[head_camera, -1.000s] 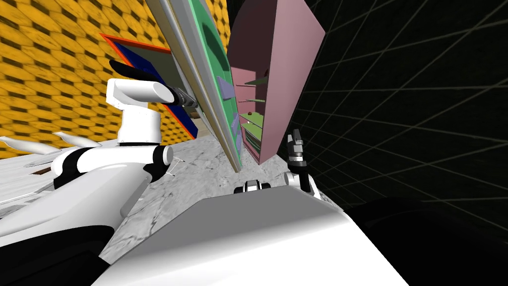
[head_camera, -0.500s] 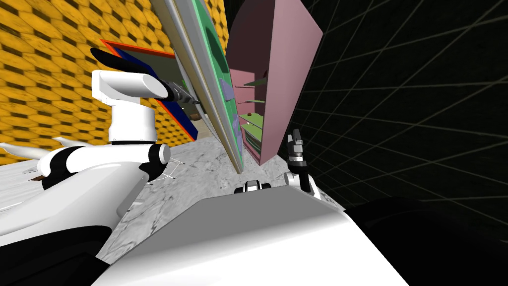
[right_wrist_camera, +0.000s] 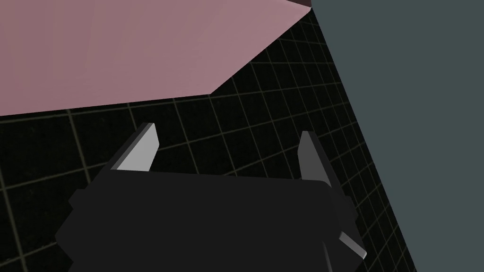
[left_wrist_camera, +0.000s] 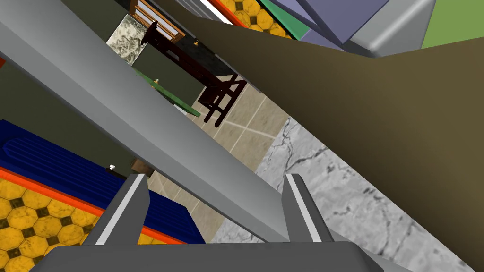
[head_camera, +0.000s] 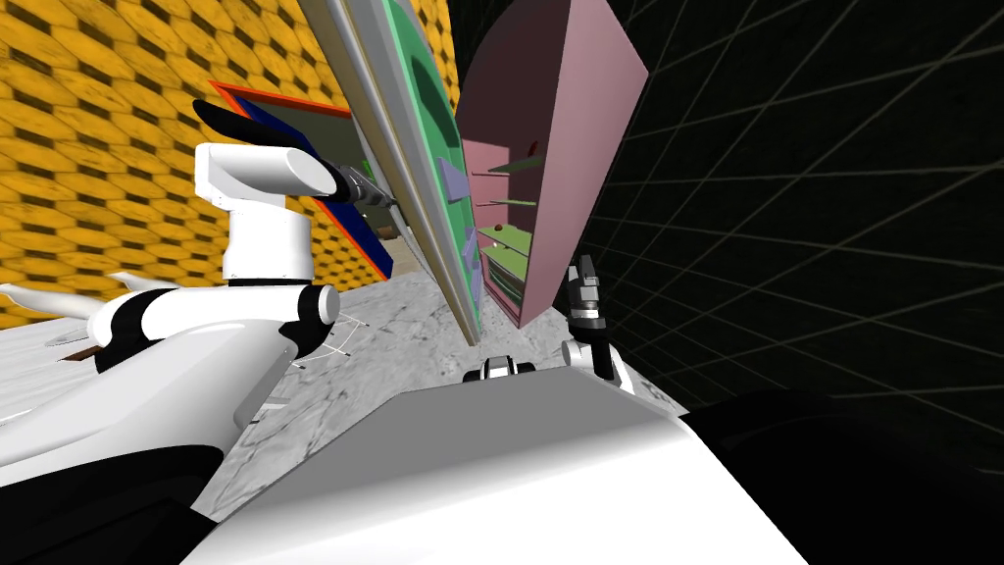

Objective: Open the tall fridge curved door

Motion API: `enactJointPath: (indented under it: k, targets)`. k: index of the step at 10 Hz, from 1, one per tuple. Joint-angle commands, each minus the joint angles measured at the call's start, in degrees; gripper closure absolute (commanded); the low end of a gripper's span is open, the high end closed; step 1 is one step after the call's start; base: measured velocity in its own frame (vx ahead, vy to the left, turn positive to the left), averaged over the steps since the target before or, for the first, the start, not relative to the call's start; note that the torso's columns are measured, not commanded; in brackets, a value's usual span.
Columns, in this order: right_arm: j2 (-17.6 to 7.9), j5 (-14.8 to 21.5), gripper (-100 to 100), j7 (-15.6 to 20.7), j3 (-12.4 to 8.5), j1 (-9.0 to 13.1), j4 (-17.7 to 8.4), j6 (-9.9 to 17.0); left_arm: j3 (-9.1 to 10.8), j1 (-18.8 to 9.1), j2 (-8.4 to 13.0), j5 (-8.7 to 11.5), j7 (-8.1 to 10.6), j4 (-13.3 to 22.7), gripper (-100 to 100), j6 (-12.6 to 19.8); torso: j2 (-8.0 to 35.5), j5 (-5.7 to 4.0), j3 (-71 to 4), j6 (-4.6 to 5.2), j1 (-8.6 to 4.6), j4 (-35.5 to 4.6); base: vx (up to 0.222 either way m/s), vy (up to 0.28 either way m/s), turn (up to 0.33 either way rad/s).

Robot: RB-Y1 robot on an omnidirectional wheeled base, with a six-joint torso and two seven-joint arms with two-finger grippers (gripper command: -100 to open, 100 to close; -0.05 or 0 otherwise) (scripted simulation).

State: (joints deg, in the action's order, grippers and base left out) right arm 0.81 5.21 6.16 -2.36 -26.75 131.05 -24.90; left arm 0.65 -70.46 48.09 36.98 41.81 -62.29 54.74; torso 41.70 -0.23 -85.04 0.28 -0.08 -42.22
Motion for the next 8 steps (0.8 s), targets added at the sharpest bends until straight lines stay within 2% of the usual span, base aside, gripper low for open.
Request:
enactJointPath:
  k: [1,5,6,8]
  targets:
    - [0.0,0.0,0,0.0,0.0,0.0,0.0,0.0,-0.17,-0.4,-0.5,1.9,-1.08,-1.4,100,0.1,0.1,-0.02,0.1,0.07,-0.12,0.0,0.019,0.367,-0.087]
    - [0.0,0.0,0,0.0,0.0,0.0,0.0,0.0,-0.57,-0.7,-1.6,5.4,-2.57,-3.2,100,1.0,0.2,-0.08,0.1,0.13,-0.41,0.0,0.047,0.390,-0.067]
    - [0.0,0.0,0,0.0,0.0,0.0,0.0,0.0,-0.57,-0.7,-1.6,5.4,-2.57,-3.2,100,1.0,0.1,-0.13,0.1,0.13,-0.42,-0.1,0.039,0.316,-0.052]
    - [0.0,0.0,0,0.0,0.0,0.0,0.0,0.0,-0.77,-0.9,-2.2,7.2,-3.31,-4.1,100,1.4,0.3,-0.12,0.2,0.12,-0.57,0.0,0.021,0.316,-0.062]
